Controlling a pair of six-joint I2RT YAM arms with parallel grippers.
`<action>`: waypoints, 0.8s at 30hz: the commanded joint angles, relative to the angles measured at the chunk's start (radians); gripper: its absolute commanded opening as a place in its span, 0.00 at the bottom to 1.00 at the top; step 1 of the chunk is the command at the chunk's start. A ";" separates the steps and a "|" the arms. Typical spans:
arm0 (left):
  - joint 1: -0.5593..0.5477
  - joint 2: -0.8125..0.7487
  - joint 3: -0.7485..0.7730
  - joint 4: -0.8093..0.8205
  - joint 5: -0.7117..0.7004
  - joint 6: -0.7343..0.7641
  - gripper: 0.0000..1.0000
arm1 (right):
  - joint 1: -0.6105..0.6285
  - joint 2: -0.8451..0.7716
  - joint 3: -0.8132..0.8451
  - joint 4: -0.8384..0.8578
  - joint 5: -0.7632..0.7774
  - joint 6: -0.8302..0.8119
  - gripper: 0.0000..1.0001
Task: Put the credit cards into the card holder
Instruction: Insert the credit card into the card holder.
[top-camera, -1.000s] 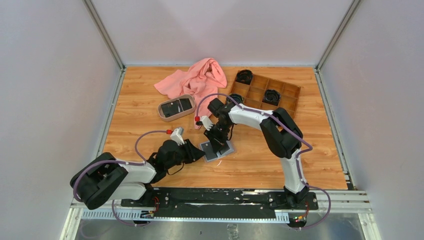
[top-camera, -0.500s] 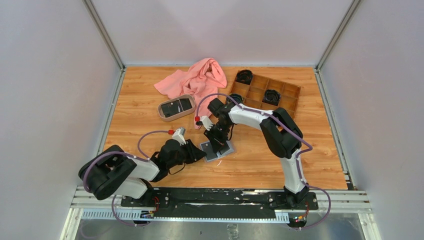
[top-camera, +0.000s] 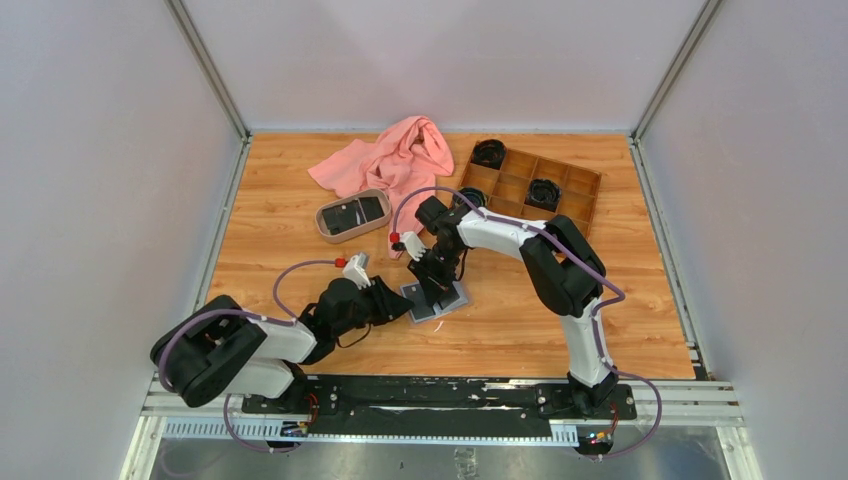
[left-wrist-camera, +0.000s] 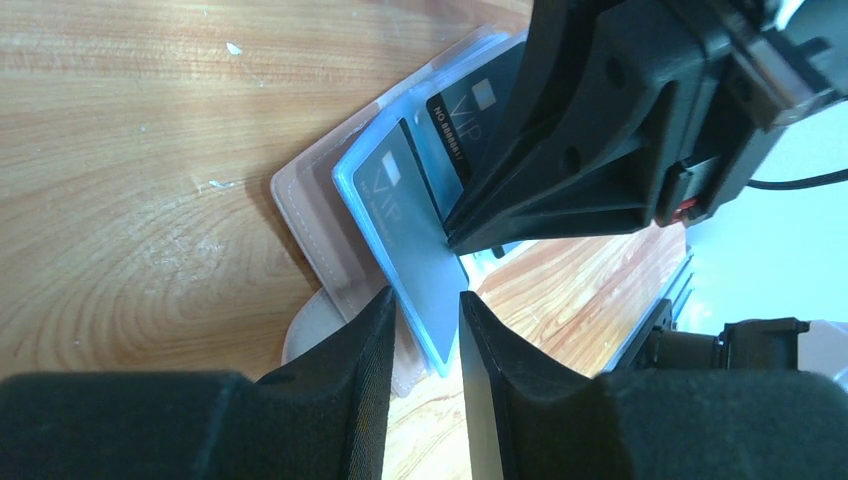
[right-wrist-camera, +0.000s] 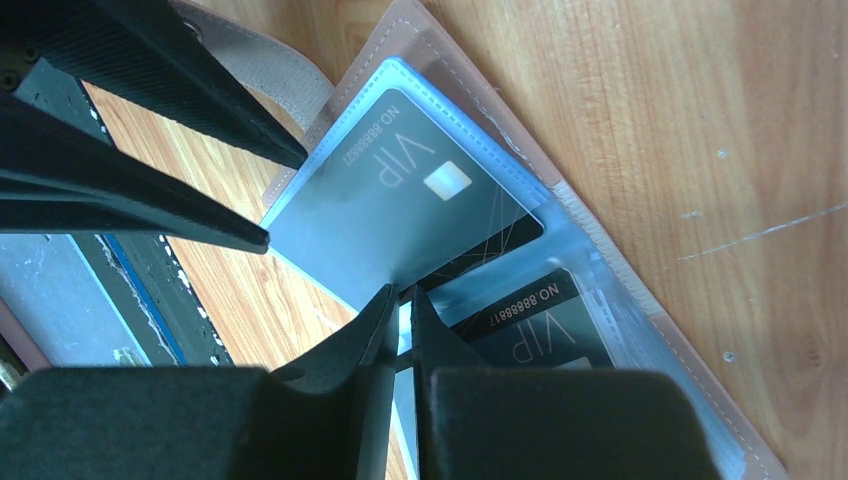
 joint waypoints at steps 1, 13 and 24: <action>0.006 -0.063 -0.010 -0.080 -0.036 0.016 0.33 | -0.007 0.037 0.001 -0.042 0.023 -0.008 0.14; 0.006 -0.037 0.008 -0.078 -0.014 0.013 0.33 | -0.007 0.039 0.002 -0.042 0.023 -0.007 0.14; 0.005 -0.025 0.022 -0.078 -0.002 0.012 0.32 | -0.008 0.037 0.002 -0.042 0.023 -0.008 0.14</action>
